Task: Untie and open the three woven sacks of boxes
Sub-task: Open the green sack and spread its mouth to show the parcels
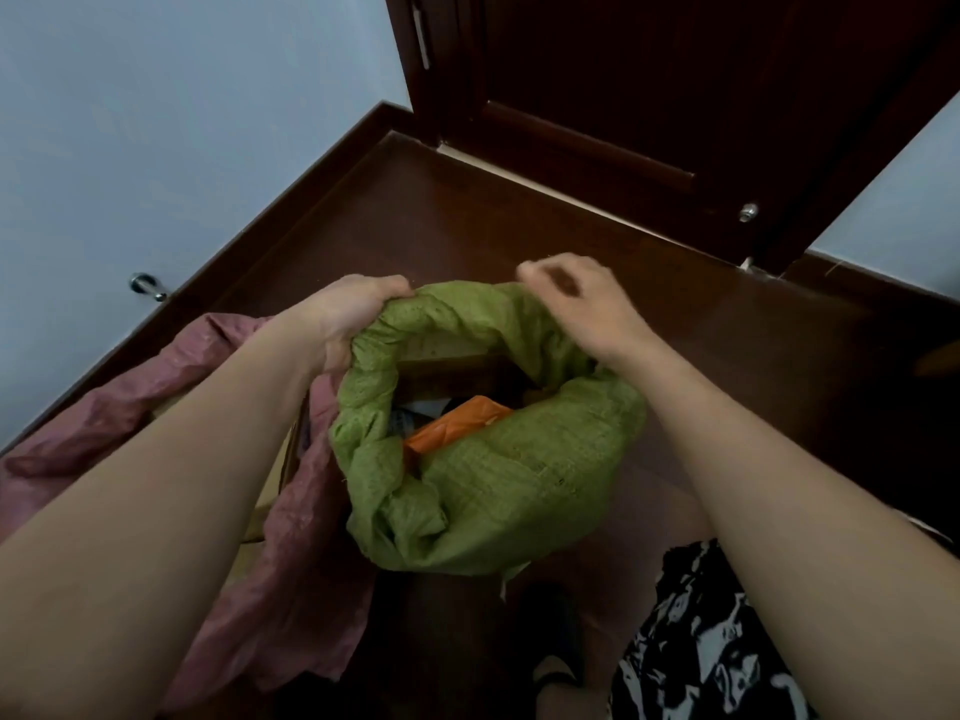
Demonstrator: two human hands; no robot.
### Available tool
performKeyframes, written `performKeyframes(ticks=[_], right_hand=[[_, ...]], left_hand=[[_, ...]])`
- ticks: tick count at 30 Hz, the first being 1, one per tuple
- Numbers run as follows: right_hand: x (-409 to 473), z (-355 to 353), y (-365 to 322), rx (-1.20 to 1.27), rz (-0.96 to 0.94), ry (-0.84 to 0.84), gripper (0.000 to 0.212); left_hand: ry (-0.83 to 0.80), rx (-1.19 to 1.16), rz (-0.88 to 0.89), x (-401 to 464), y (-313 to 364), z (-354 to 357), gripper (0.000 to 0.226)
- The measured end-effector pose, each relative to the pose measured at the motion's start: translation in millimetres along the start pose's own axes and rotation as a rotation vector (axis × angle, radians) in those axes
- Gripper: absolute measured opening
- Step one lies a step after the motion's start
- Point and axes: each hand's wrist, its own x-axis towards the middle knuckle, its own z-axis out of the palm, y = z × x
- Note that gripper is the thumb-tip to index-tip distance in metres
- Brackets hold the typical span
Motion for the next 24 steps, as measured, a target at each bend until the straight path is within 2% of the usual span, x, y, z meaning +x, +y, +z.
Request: performKeyframes(ticks=[1,2,3,4,7,9,10,12,13,15,17,20,21,24], right_hand=[[-1.5,3.2,-8.2,-0.052,-0.074,-0.124,0.067],[-1.6,7.5,-10.6,-0.206,-0.129,-0.199,0.074],[-0.7,11.7,-9.6,-0.342,-0.180,-0.204,0.071],[1.0,14.9,-5.5,-0.397,-0.201,-0.171,0.059],[4.1,15.4,-2.6,-0.217,-0.187,-0.149,0.015],[5.9,9.9,-6.7,-0.120,-0.139,-0.198,0.012],[7.7,6.1,-7.7,-0.102,-0.121,-0.192,0.017],[12.6,0.2,-7.6,-0.063,-0.074,-0.153,0.023],[14.6,-0.6,-7.8,-0.030,-0.050,-0.132,0.027],[17.8,3.0,-4.7,0.061,0.014,-0.092,0.035],[17.4,7.0,-1.8,0.203,0.131,-0.068,0.041],[20.5,10.7,1.6,0.434,0.326,-0.048,0.032],[22.3,10.3,1.4,0.503,0.384,-0.036,0.030],[26.9,5.1,-0.6,0.685,0.540,-0.064,0.041]], left_hand=[[-0.009,-0.006,0.007,0.8,2.3,1.9,0.019],[-0.026,-0.017,0.002,0.5,4.2,2.9,0.019],[-0.049,-0.020,-0.011,0.8,5.1,3.0,0.020],[-0.073,-0.015,-0.027,0.0,5.6,3.1,0.022],[-0.121,-0.012,-0.074,-6.9,6.3,2.4,0.025],[-0.119,-0.051,-0.053,-7.1,3.8,-3.0,0.026],[-0.104,-0.034,0.014,-6.4,1.6,-7.0,0.042],[0.006,0.269,0.223,-3.4,-7.4,-14.3,0.072],[0.074,0.480,0.345,-1.8,-13.7,-16.5,0.073],[0.193,0.798,0.557,5.7,-29.8,-18.6,0.063],[0.324,0.908,0.664,14.3,-46.1,-19.5,0.048],[0.485,0.755,0.659,22.8,-62.5,-24.0,0.032],[0.496,0.671,0.624,24.3,-65.9,-25.5,0.029],[0.494,0.537,0.494,26.7,-73.5,-29.8,0.020]])
